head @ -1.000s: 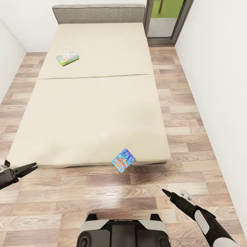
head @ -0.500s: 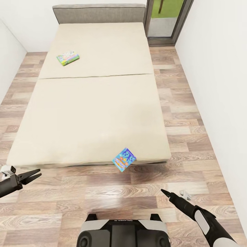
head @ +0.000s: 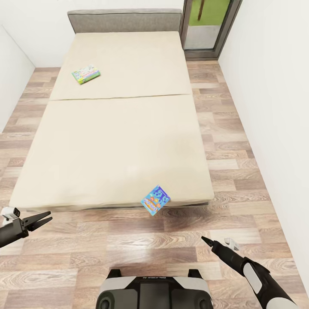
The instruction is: Put all the toys in the child's room - the three board games (two on the bed and one on the table), the two jigsaw puzzles on the table, and the tennis ball on the table - inside the toy box on the table in the child's room.
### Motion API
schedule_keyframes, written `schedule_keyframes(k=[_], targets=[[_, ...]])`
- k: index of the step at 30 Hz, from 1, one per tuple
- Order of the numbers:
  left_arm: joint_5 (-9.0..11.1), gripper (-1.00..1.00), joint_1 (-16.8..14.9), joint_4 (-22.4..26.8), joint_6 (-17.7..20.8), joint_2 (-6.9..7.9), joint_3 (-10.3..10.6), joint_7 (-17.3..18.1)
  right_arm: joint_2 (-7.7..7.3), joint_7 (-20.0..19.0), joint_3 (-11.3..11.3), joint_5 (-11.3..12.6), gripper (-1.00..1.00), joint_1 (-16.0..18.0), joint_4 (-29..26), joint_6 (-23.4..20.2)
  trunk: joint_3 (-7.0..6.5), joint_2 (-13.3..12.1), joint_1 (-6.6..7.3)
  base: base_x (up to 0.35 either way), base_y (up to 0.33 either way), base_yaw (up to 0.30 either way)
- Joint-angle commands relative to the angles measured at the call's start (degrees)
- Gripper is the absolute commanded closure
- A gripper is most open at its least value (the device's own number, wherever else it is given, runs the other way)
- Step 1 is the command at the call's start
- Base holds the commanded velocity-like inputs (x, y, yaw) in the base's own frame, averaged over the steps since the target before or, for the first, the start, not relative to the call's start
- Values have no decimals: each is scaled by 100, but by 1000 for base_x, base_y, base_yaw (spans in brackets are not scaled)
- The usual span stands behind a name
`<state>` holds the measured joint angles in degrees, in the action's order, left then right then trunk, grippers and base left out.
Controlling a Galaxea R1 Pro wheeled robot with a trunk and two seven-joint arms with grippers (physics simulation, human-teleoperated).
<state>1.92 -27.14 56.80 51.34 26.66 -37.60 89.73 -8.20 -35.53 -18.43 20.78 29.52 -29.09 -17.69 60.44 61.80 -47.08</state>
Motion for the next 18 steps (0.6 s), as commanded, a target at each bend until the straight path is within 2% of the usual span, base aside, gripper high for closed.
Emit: schedule_keyframes(k=[1,7,14,18], targets=[[-8,-100,-2,1,61,1,-2,27,0,-15,-20,42,-100,2,-1,-51,-7,2,-1,0,0,0],[-8,-100,-2,6,61,4,-9,27,2,-12,-17,26,-100,1,0,-12,-64,2,-1,0,0,0],[-7,-100,-2,7,61,5,-11,27,7,1,-12,36,-100,1,11,386,-130,2,-1,0,0,0],[-7,-100,-2,7,61,6,-6,27,10,8,-12,34,-100,1,15,442,-168,2,-1,0,0,0]])
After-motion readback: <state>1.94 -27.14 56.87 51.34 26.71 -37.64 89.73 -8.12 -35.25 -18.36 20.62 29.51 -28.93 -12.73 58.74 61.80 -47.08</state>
